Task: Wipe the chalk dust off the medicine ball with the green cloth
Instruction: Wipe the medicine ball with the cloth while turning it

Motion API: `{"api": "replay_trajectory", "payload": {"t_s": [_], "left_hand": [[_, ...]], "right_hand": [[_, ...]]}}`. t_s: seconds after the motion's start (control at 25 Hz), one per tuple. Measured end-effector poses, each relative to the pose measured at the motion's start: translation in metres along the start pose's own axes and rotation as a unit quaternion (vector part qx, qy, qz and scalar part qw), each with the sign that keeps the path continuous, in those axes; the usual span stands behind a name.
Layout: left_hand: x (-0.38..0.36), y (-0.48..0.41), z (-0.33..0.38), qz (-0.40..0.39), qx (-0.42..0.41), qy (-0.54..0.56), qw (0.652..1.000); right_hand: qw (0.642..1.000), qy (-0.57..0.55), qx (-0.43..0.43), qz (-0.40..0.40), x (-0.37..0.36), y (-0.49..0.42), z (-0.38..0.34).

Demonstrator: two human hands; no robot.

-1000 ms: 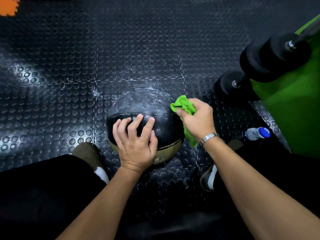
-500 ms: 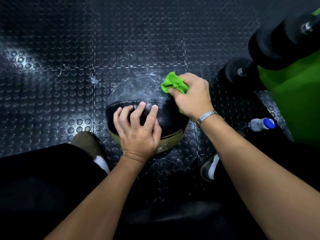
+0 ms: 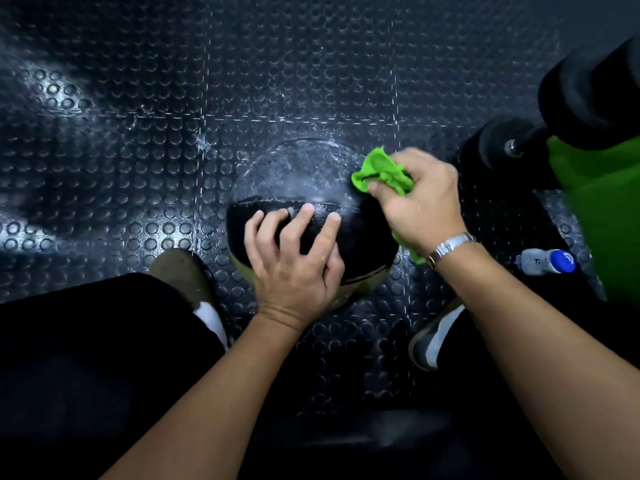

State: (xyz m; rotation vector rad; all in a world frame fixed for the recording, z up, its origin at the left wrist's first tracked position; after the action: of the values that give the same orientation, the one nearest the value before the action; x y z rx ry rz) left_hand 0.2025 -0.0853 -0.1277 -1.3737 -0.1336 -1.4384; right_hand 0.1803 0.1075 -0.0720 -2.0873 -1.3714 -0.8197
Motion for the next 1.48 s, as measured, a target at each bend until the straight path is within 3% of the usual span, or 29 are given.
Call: {"api": "replay_trajectory", "payload": {"t_s": [0.08, 0.24, 0.44, 0.6, 0.76, 0.92, 1.08, 1.24, 1.4, 1.48], "left_hand": [[-0.003, -0.008, 0.004, -0.005, 0.004, 0.002, 1.000], [-0.001, -0.005, -0.005, 0.002, 0.021, 0.003, 1.000], [-0.004, -0.005, 0.005, -0.001, 0.005, 0.002, 1.000], [-0.002, 0.000, 0.000, 0.001, 0.011, -0.003, 1.000], [-0.005, -0.006, 0.005, -0.007, 0.007, -0.001, 1.000], [-0.003, 0.000, 0.001, -0.004, 0.013, -0.009, 1.000], [-0.005, -0.007, 0.008, -0.007, 0.002, 0.003, 1.000], [-0.003, 0.001, 0.005, -0.005, 0.007, 0.003, 1.000], [-0.006, -0.005, 0.012, -0.009, -0.004, 0.012, 1.000], [-0.005, -0.003, 0.014, -0.001, 0.002, 0.021, 1.000]], "right_hand": [[0.998, 0.039, -0.047, 0.008, -0.006, -0.022, -0.006], [0.991, 0.041, 0.112, -0.058, -0.011, 0.000, -0.028], [0.997, 0.074, 0.011, -0.018, -0.011, -0.026, -0.021], [0.982, 0.059, 0.159, -0.079, -0.007, 0.004, -0.036], [0.991, 0.104, 0.076, -0.041, -0.019, -0.031, -0.040], [0.969, 0.062, 0.198, -0.133, -0.021, -0.001, -0.055], [0.981, 0.133, 0.102, -0.102, -0.033, -0.044, -0.062], [0.954, 0.090, 0.213, -0.191, -0.037, -0.016, -0.073], [0.969, 0.145, 0.131, -0.153, -0.043, -0.051, -0.077], [0.950, 0.147, 0.189, -0.202, -0.059, -0.035, -0.093]]}}
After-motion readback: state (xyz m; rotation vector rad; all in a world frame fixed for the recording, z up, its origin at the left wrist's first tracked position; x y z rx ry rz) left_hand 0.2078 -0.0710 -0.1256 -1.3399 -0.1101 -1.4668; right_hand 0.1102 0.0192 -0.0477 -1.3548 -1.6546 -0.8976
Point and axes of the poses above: each hand's wrist, its own y-axis away from the middle knuckle, its own x-axis out of the back of the hand, z = x × y, the point moved 5 cm from there along -y, towards the middle knuckle, and after that the axes turned 3 degrees about -z, right-handed, at the moved point
